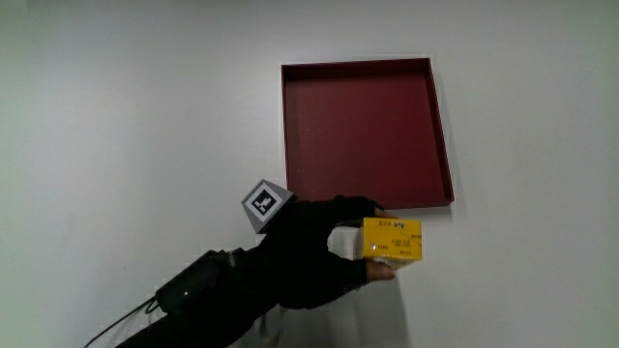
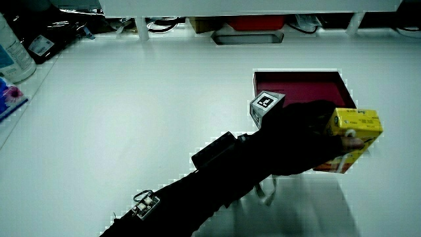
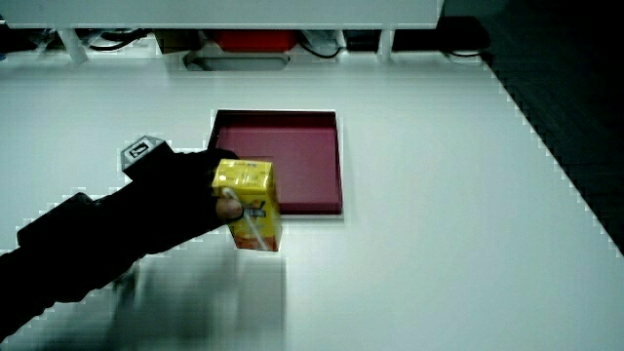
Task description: Place ice redtea
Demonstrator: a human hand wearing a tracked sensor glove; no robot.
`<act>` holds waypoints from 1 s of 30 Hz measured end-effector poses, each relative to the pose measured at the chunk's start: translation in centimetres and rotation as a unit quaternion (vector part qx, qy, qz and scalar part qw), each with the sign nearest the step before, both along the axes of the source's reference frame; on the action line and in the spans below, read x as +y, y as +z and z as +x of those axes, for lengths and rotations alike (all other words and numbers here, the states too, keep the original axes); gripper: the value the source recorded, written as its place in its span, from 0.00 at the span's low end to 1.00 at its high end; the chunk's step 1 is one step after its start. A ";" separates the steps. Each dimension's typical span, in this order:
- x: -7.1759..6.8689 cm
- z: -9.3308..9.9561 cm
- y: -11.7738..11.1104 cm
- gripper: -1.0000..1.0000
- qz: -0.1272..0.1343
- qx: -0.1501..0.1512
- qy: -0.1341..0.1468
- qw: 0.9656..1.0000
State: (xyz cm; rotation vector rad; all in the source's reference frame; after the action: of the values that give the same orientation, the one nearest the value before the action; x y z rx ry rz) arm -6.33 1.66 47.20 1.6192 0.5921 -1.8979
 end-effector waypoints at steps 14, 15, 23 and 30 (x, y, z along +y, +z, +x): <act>2.9 1.5 4.2 0.50 -0.043 0.004 0.042 0.998; 2.9 1.5 4.4 0.50 -0.044 0.016 0.033 0.998; 2.7 1.7 4.3 0.50 -0.038 0.000 0.049 0.998; 2.8 1.6 4.4 0.40 -0.042 0.002 0.048 0.998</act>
State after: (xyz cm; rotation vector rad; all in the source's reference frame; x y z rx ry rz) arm -4.68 4.43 51.64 1.5075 0.5741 -1.8325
